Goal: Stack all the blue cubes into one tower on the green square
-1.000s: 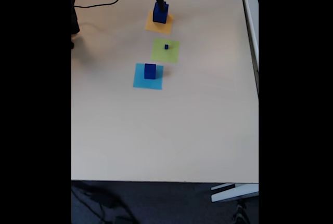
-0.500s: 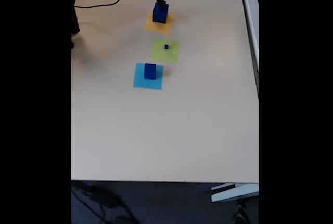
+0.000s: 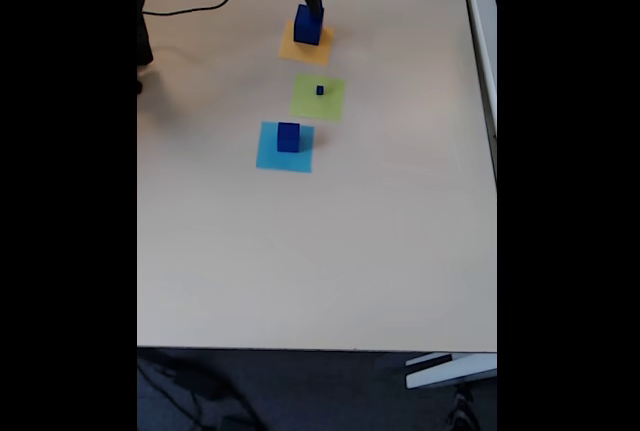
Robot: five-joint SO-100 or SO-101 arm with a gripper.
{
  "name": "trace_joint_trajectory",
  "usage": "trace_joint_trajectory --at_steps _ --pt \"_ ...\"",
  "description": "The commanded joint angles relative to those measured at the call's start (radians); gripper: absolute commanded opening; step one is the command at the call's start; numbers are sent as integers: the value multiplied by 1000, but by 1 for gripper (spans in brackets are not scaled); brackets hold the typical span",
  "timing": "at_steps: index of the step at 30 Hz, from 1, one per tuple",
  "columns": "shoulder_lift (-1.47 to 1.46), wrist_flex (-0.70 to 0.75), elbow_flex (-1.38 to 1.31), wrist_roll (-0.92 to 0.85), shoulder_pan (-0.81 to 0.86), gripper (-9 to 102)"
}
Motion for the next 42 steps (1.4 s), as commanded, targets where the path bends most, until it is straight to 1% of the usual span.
trace_joint_trajectory --at_steps 1,5,11,14,24,33,42 --pt "91 3 -58 -46 21 6" --pt "153 18 -48 -123 66 6" --pt "244 23 -2 -268 179 6" --pt "275 25 25 -310 236 6" --pt "316 -5 129 -319 391 6" --pt "321 -74 190 -353 512 6" --pt "327 -89 239 -380 578 6"
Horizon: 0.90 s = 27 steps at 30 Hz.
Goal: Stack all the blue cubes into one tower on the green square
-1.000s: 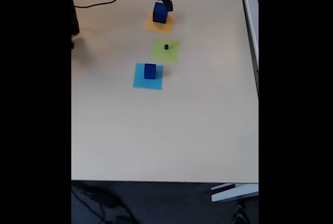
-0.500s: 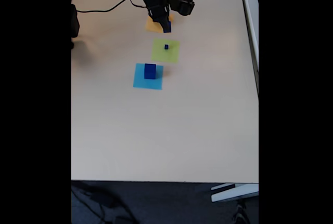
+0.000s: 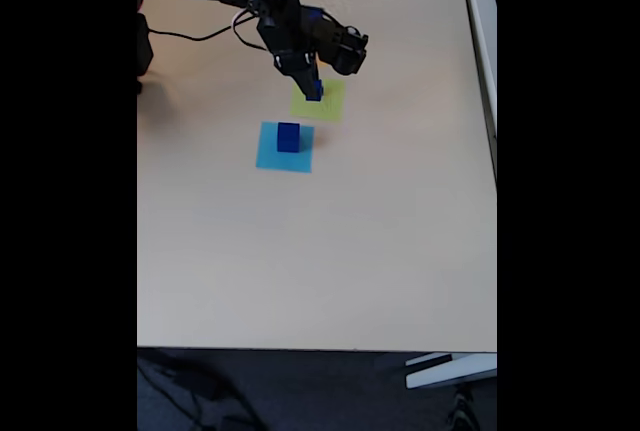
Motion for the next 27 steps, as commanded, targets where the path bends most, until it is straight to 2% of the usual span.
trace_joint_trajectory --at_steps 1,27 --pt "94 -21 9 -18 17 6" --pt "81 -20 107 -229 115 6"
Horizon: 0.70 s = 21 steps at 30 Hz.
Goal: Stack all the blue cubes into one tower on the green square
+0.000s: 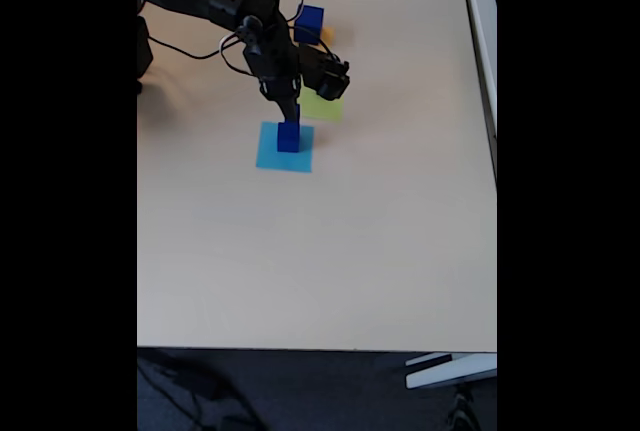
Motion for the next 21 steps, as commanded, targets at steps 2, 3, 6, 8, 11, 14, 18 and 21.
trace_joint_trajectory --at_steps 2,3,6,8,11,14,18,21 --pt "77 -21 -6 -26 18 6" --pt "77 -21 -6 -31 20 6" --pt "71 -21 -6 -44 21 6" --pt "66 -26 -5 -49 21 6" --pt "54 -37 -5 -54 25 6" --pt "37 -55 -6 -58 26 6" --pt "28 -55 -6 -55 26 6" --pt "20 -55 -5 -54 28 6"
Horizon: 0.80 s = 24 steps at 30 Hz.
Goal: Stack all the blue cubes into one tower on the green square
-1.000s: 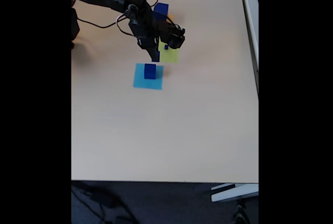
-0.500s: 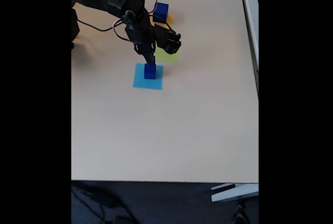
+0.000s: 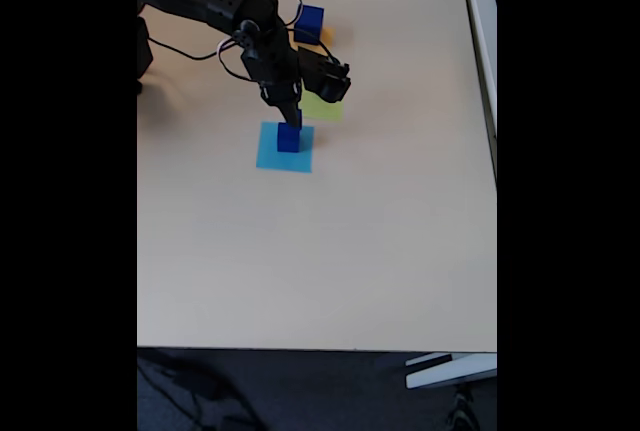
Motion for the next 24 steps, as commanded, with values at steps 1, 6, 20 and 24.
trace_joint_trajectory --at_steps 1,6,20,24 --pt "20 -18 -5 -2 12 6" --pt "15 -18 0 3 17 6" --pt "11 -51 48 23 21 6" --pt "11 -57 51 26 18 6"
